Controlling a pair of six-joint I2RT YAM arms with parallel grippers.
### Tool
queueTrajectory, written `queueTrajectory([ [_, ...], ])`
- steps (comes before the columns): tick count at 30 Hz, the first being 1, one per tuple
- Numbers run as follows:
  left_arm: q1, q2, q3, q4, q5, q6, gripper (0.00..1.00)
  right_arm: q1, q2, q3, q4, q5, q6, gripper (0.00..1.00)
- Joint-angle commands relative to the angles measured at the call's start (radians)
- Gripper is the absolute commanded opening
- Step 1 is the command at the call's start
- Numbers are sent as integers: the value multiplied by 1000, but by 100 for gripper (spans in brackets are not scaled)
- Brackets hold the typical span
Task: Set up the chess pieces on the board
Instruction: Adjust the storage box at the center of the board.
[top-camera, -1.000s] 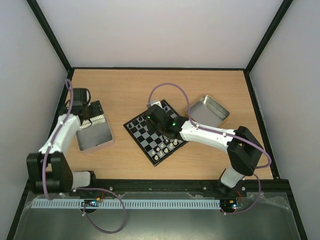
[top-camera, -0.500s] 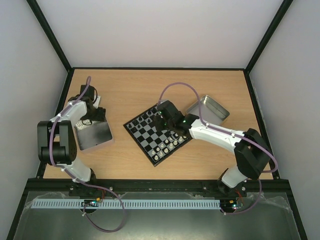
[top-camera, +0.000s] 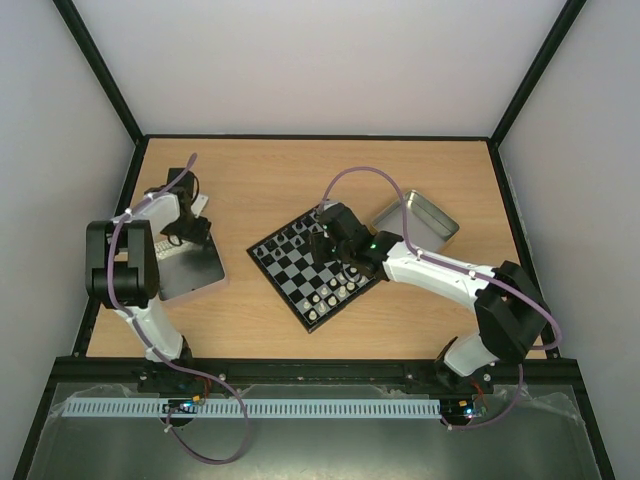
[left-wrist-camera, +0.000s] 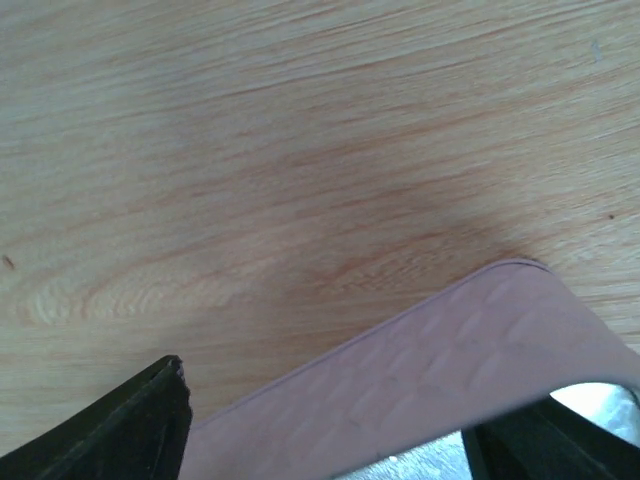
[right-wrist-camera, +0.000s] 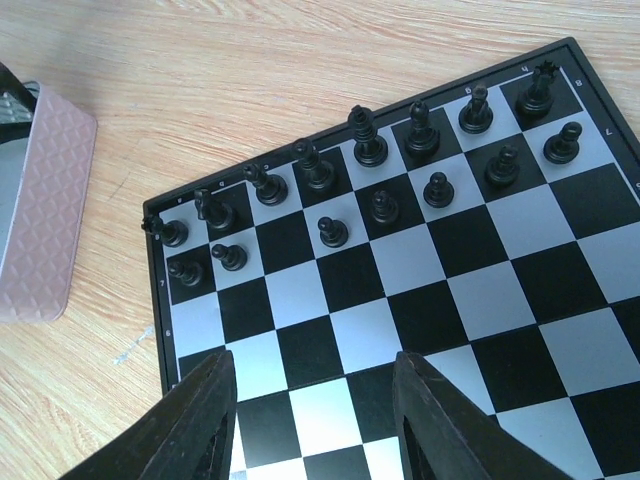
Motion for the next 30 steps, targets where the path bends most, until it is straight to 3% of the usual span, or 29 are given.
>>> queueTrajectory([
  [1, 1, 30, 53, -6, -36, 36, 69, 2, -4, 12, 20, 34, -2, 42],
  [4, 19, 29, 66, 5, -28, 22, 54, 2, 11, 29, 14, 34, -3, 42],
  [7, 44, 18, 66, 20, -15, 2, 46, 2, 28, 42, 12, 31, -3, 42],
  [23, 136, 27, 51, 50, 52, -122, 18, 2, 67, 67, 5, 18, 6, 40],
  [30, 173, 32, 58, 26, 57, -214, 13, 2, 66, 62, -2, 19, 4, 39],
])
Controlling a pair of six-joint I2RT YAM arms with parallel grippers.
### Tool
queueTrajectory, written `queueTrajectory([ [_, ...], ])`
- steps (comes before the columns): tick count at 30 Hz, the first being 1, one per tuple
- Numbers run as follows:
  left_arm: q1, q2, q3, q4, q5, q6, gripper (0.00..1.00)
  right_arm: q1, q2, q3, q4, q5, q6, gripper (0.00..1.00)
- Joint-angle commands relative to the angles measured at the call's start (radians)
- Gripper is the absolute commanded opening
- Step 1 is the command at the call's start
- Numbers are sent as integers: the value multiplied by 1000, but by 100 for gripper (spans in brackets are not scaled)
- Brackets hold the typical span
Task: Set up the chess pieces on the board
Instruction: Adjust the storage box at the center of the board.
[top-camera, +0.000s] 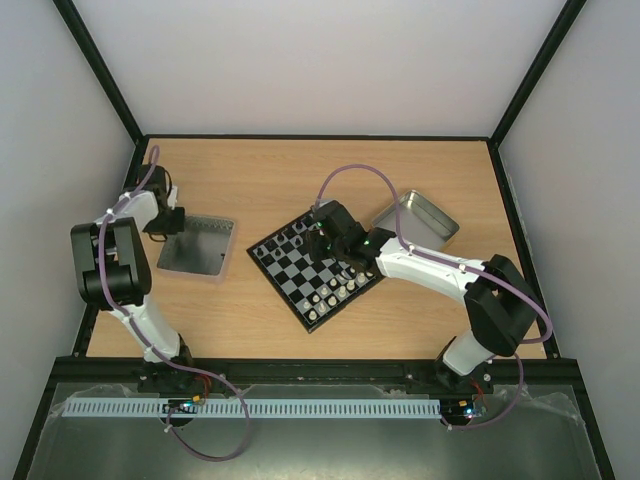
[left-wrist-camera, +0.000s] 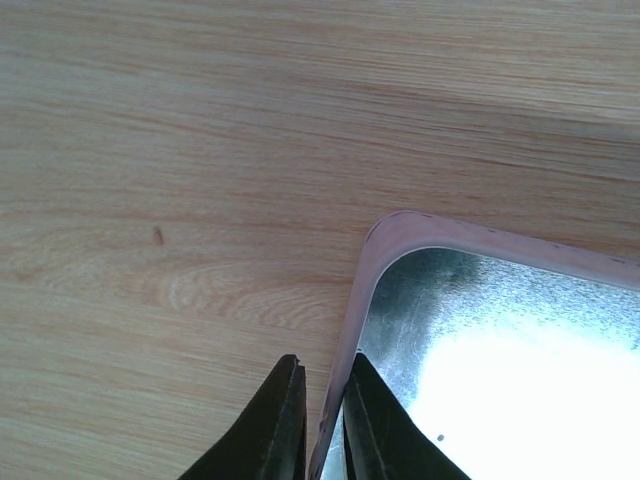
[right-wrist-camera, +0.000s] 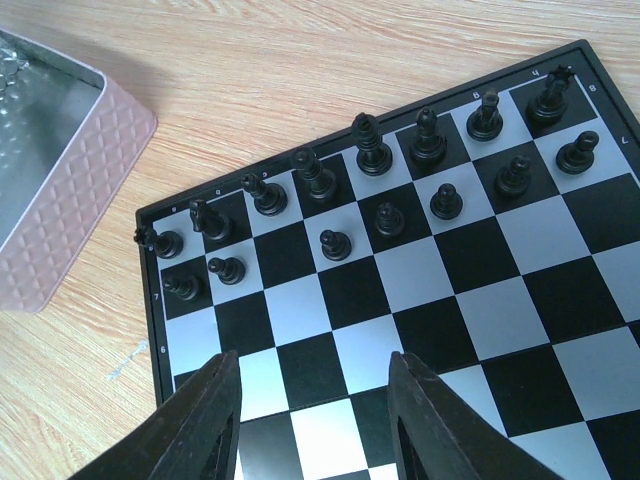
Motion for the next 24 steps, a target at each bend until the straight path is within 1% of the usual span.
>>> queueTrajectory([
  [1, 27, 10, 14, -36, -6, -102, 12, 2, 7, 19, -3, 13, 5, 39],
  [6, 42, 5, -14, -53, -24, -229, 5, 2, 7, 14, -3, 6, 10, 39],
  [11, 58, 6, -37, -81, -33, -312, 4, 2, 9, 13, -4, -3, 15, 38],
  [12, 60, -1, -42, -80, -31, -324, 5, 2, 8, 13, -5, -4, 16, 38],
  [14, 64, -21, -49, -80, -29, -340, 17, 2, 8, 13, -8, -5, 17, 38],
  [17, 60, -75, -35, -83, -24, -356, 28, 2, 6, 13, -9, -6, 19, 38],
  [21, 28, -173, -3, -93, -14, -375, 34, 2, 6, 15, -5, -8, 27, 38],
  [24, 3, -243, -7, -79, 58, -404, 38, 2, 8, 14, -1, -4, 32, 38],
])
